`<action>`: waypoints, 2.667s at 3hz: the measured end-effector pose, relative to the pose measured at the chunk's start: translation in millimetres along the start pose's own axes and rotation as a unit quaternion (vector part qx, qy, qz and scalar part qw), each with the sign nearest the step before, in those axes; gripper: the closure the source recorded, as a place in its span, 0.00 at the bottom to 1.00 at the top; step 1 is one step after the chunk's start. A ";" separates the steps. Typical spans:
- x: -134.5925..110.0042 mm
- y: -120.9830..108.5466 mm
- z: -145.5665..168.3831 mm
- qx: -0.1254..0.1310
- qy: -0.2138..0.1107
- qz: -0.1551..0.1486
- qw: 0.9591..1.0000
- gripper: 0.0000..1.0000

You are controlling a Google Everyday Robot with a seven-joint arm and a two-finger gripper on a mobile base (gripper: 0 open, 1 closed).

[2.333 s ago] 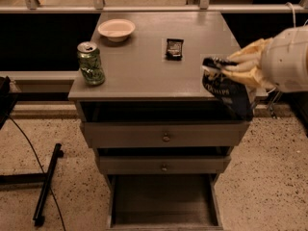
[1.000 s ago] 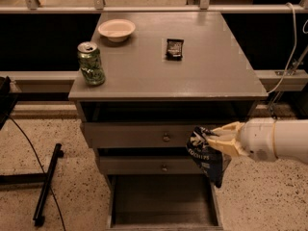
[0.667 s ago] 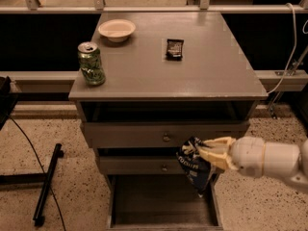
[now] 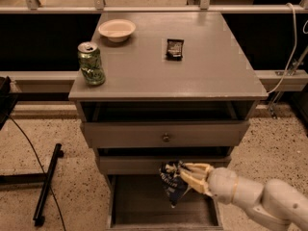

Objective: Place blue chip bag into bottom drawer

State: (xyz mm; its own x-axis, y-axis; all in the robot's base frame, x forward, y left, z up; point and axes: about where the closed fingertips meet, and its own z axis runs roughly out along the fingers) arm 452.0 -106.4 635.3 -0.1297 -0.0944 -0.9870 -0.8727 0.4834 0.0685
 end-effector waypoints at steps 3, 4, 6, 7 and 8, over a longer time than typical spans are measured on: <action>240.3 26.4 55.8 0.013 0.030 0.187 0.982 1.00; 240.3 26.4 55.8 0.013 0.030 0.187 0.982 1.00; 248.6 -26.7 31.2 0.042 -0.029 0.084 0.995 1.00; 270.4 -52.3 25.5 0.069 -0.005 0.065 0.995 1.00; 301.8 -76.9 17.5 0.108 0.023 0.074 0.991 1.00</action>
Offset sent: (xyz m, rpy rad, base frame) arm -0.0459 0.0368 -0.2908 0.1439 0.4071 -0.0206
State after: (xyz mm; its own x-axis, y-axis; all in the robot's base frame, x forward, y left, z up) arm 488.2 -156.8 329.7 -0.2745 -0.0468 -0.9605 -0.7215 0.6703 0.1736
